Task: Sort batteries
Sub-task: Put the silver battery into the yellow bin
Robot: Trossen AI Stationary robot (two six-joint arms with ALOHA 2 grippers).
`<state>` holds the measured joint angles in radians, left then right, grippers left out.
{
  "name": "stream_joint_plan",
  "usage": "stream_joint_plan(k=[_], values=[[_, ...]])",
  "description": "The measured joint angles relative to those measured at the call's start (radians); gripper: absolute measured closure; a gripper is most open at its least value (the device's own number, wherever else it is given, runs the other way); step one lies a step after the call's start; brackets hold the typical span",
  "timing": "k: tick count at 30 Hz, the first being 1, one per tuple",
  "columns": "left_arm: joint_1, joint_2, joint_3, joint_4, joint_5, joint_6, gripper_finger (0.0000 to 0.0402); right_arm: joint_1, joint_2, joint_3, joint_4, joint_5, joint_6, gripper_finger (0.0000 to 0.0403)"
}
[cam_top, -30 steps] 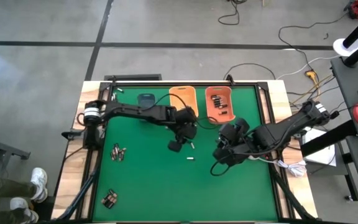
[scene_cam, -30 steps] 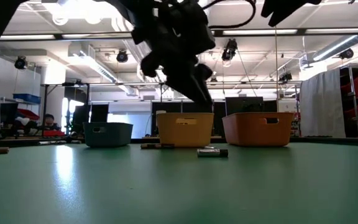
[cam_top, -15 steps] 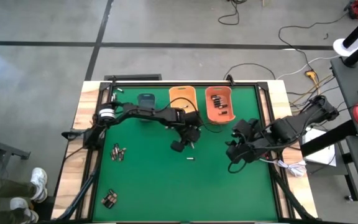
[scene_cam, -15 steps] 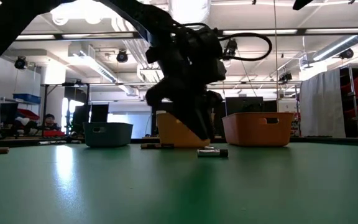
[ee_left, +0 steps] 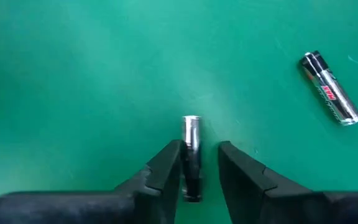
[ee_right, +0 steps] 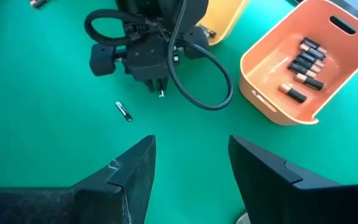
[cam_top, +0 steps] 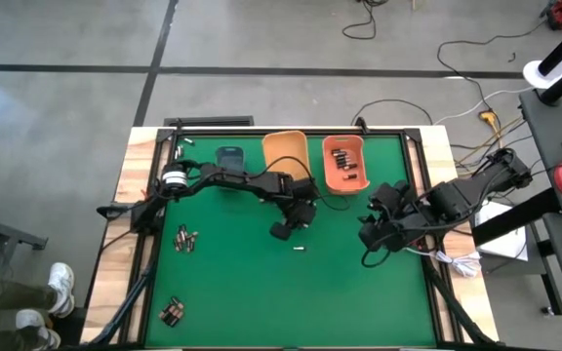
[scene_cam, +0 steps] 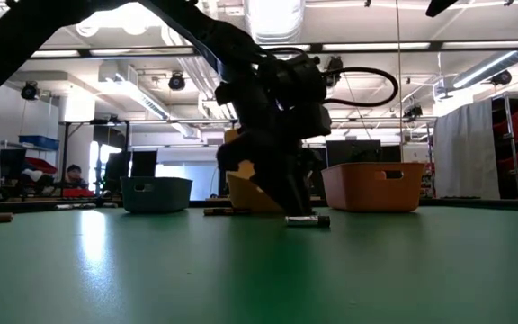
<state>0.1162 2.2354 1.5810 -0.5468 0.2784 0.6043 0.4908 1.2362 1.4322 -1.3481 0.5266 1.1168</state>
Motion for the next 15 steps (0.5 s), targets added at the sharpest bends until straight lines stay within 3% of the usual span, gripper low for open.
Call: stream_joint_plan(k=[6, 15], values=[[0.001, -0.001, 0.000, -0.006, 0.001, -0.059, 0.0389, 0.000, -0.007, 0.000, -0.004, 0.022, -0.002, 0.0215], [-0.002, -0.136, -0.011, -0.084, -0.002, -0.138, 0.0394, 0.000, -0.011, 0.000, -0.010, 0.053, -0.003, 0.0214]])
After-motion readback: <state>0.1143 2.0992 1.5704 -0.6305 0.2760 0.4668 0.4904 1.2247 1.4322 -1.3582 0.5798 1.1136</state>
